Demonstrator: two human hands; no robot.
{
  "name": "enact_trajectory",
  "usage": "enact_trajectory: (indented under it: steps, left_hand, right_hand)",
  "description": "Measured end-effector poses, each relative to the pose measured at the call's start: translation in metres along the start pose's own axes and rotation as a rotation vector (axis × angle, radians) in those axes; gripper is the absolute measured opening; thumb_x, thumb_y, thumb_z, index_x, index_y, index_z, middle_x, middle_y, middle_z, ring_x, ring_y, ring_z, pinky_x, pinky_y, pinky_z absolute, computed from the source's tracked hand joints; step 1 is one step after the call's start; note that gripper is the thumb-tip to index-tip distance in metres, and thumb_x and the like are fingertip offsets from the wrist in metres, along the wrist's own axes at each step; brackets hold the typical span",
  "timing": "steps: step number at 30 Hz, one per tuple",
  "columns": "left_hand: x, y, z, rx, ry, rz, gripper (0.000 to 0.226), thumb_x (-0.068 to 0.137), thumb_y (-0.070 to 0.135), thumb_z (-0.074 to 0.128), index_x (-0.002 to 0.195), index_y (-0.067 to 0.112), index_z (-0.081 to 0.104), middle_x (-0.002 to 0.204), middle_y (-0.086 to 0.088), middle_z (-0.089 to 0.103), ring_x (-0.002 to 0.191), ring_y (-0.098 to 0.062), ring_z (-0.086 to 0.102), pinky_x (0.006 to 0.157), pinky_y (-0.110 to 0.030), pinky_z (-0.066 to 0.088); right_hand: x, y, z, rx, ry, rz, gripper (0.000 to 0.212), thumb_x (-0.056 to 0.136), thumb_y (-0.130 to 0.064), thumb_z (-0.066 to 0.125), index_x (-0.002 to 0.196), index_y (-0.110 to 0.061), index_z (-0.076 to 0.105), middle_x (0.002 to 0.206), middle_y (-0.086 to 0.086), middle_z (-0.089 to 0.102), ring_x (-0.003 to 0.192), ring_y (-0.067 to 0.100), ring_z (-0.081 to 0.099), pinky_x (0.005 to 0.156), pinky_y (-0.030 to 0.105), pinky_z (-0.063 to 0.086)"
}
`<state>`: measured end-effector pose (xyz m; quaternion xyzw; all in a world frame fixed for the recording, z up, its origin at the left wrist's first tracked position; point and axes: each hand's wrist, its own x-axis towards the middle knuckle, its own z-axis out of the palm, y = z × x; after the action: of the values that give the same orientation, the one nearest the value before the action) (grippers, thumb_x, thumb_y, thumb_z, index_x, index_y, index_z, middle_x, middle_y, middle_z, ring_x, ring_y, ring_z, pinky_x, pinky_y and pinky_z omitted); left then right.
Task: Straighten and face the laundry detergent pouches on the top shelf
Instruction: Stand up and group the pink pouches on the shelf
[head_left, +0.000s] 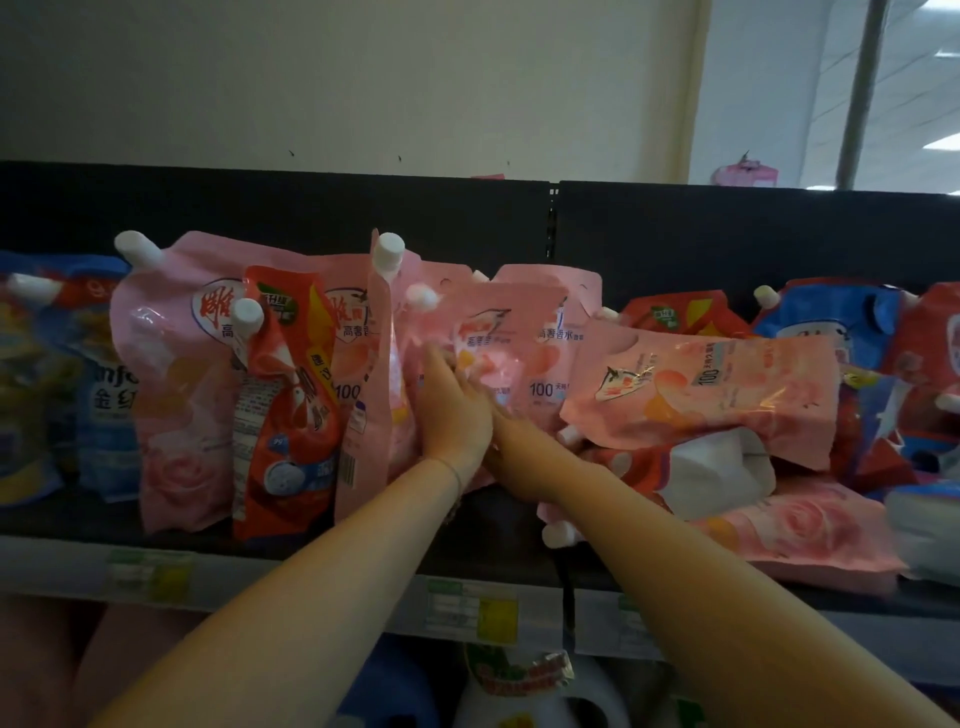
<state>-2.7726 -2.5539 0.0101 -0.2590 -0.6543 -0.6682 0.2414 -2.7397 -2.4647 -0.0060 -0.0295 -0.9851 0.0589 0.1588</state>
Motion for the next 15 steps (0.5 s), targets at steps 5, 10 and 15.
enact_trajectory:
  steps: [5, 10, 15]
  left_hand:
    - [-0.010, -0.016, -0.006, 0.172, 0.003, 0.130, 0.025, 0.088, 0.003, 0.050, 0.094, 0.014, 0.029, 0.102, -0.012, 0.043, 0.095, -0.023, 0.046, 0.085, -0.040, 0.045]
    - [-0.027, -0.017, 0.004, 0.317, 0.027, 0.227, 0.040, 0.067, -0.003, 0.059, 0.102, -0.001, 0.040, 0.111, -0.024, 0.038, 0.108, -0.037, 0.038, 0.096, -0.048, 0.036]
    - [-0.035, -0.017, 0.004, 0.354, 0.079, 0.329, 0.056, 0.064, -0.002, 0.066, 0.113, 0.004, 0.038, 0.116, -0.020, 0.038, 0.111, -0.036, 0.037, 0.098, -0.053, 0.037]
  right_hand:
    - [-0.001, -0.003, -0.003, -0.100, -0.089, -0.026, 0.090, 0.091, -0.014, 0.054, 0.151, -0.020, -0.012, 0.159, 0.011, 0.006, 0.134, 0.035, 0.035, 0.105, 0.046, 0.037]
    - [-0.026, 0.020, -0.050, -0.165, 0.071, 0.171, 0.052, 0.089, -0.019, 0.053, 0.139, -0.027, 0.041, 0.136, 0.007, 0.052, 0.114, 0.030, 0.054, 0.094, 0.039, 0.046]
    - [-0.044, 0.053, -0.090, -0.328, 0.152, 0.348, 0.043, 0.091, -0.032, 0.054, 0.133, -0.022, 0.047, 0.132, 0.005, 0.052, 0.116, 0.029, 0.052, 0.097, 0.043, 0.040]
